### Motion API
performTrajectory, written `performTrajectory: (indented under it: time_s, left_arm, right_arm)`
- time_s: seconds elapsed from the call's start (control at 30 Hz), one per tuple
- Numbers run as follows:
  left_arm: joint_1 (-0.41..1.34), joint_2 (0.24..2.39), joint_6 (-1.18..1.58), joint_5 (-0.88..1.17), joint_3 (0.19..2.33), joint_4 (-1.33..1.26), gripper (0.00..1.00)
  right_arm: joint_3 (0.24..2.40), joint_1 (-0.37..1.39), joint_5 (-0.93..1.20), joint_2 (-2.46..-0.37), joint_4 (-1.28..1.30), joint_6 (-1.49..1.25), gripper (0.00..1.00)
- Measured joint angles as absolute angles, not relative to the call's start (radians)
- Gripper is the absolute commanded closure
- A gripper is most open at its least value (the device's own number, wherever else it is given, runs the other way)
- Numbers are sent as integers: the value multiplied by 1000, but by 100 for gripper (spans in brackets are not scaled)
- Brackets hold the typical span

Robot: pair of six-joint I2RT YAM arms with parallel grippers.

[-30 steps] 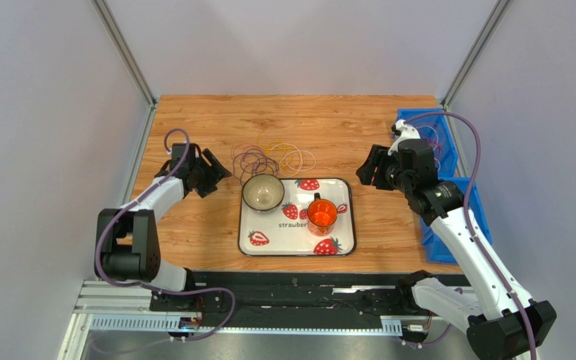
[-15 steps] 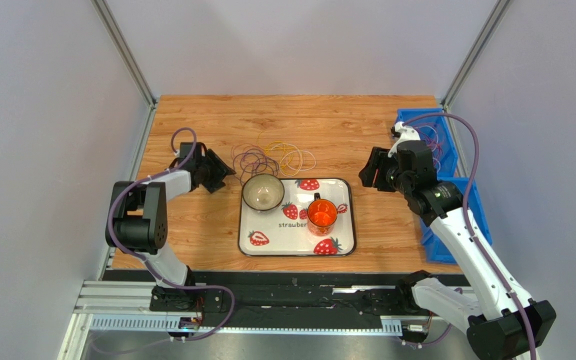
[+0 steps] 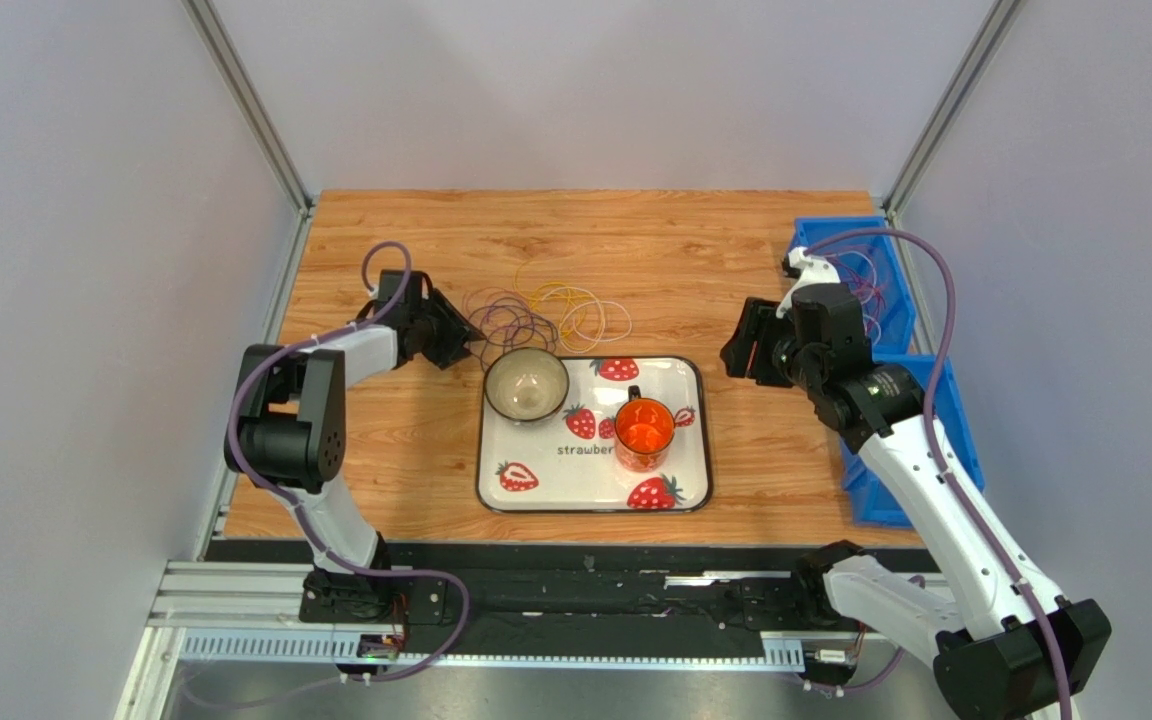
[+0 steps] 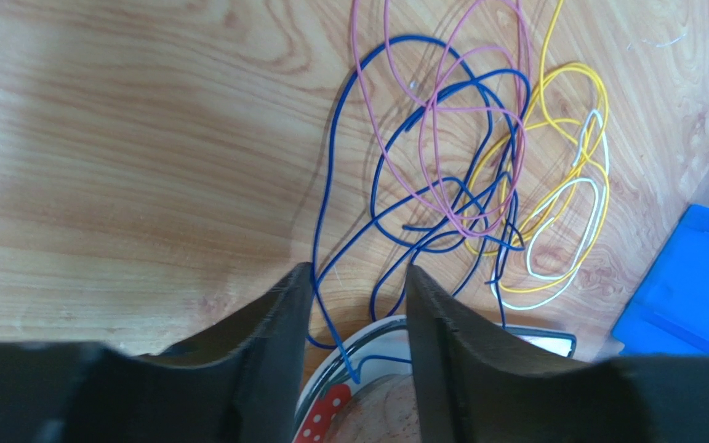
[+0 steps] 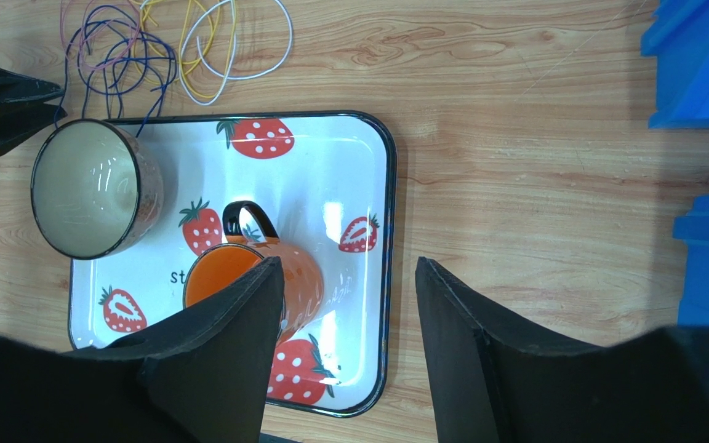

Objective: Untangle the cables
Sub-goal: Untie the cable.

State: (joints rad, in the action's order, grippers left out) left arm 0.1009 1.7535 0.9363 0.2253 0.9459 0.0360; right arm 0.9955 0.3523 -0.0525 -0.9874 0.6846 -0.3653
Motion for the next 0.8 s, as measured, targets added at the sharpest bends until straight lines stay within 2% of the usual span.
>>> performTrajectory:
  time_s: [0.13,0.23,0.27,0.33,0.6,0.8]
  left_arm:
    - [112,1754,941,215,946,52,58]
    - [116,1754,940,200,946,72,74]
    - [116,1754,942,197,947,76,90]
    - [117,1754,947,195,949,84,100]
    - [117,1744,923,188,1014,122,100]
    - [117,1660,884,173,1085,186,100]
  right_arm:
    - [995,352,-57,-987,691,-363,41]
    - [995,352,-63,-987,700,-360,41]
    - [995,352,-64,-987,701,-360,41]
    - [995,352,-64,-987,701,-358,41]
    - [995,352,-64,-987,701,-358,41]
    - [995,352,-61,-987,701,-359,41]
